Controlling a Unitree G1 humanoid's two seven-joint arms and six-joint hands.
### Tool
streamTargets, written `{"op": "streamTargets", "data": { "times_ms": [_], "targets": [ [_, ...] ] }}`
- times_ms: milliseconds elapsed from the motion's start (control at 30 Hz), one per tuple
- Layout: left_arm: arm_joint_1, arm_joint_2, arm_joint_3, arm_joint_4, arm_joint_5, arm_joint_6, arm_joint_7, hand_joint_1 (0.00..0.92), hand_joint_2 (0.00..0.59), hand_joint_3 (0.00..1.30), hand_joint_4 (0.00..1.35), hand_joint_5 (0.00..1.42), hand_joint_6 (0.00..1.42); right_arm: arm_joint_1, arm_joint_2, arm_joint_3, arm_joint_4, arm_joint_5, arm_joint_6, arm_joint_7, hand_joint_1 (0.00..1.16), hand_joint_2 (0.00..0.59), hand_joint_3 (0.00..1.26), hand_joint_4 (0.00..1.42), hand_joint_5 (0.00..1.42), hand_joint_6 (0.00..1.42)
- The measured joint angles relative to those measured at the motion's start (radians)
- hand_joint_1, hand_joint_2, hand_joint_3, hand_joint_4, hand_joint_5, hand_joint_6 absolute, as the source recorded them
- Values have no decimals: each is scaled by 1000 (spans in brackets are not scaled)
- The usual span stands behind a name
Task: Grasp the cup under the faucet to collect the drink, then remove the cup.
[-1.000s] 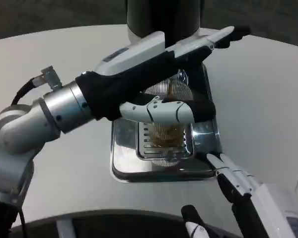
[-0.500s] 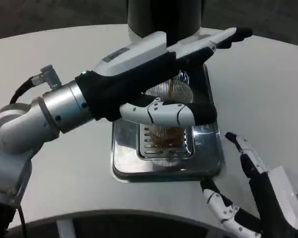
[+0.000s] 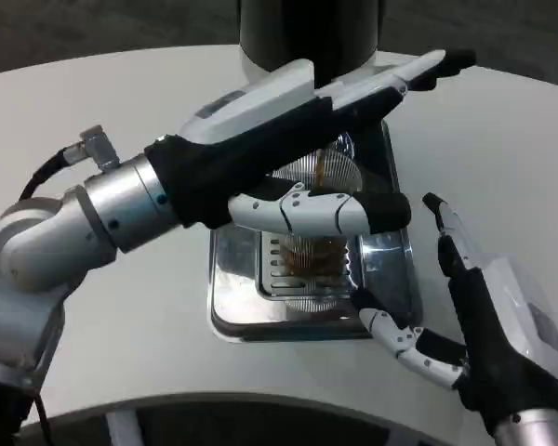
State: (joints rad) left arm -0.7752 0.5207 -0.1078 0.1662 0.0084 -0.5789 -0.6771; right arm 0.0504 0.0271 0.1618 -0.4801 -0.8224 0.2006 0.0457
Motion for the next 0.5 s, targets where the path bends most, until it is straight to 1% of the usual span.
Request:
{"op": "streamTargets", "data": {
  "times_ms": [67, 100, 233, 300, 367, 500],
  "targets": [
    [0, 0, 0, -1, 0, 1, 1, 0, 177, 0, 0, 48, 20, -39, -4, -4, 36, 24, 0, -7, 552, 243, 0, 0, 1, 143],
    [0, 0, 0, -1, 0, 1, 3, 0, 177, 0, 0, 48, 20, -63, -5, -6, 59, 35, 0, -14, 567, 230, 0, 0, 0, 135],
    [1, 0, -2, -2, 0, 2, 5, 0, 179, 0, 0, 48, 22, -139, -7, -13, 148, 84, -2, -58, 590, 216, 0, 0, 0, 131],
    [1, 0, -2, -2, 0, 2, 5, 0, 179, 0, 0, 48, 22, -160, -6, -15, 189, 107, -7, -85, 593, 214, 0, 0, 0, 131],
    [0, 0, -2, 0, 0, 2, 5, 0, 180, 0, 0, 48, 23, -183, -8, -16, 236, 129, -25, -115, 606, 208, 0, 0, 0, 118],
    [0, 1, -2, 2, -1, 2, 5, 0, 180, 0, 0, 48, 23, -228, -24, -5, 295, 156, -47, -141, 611, 205, 0, 0, 0, 115]
  ]
}}
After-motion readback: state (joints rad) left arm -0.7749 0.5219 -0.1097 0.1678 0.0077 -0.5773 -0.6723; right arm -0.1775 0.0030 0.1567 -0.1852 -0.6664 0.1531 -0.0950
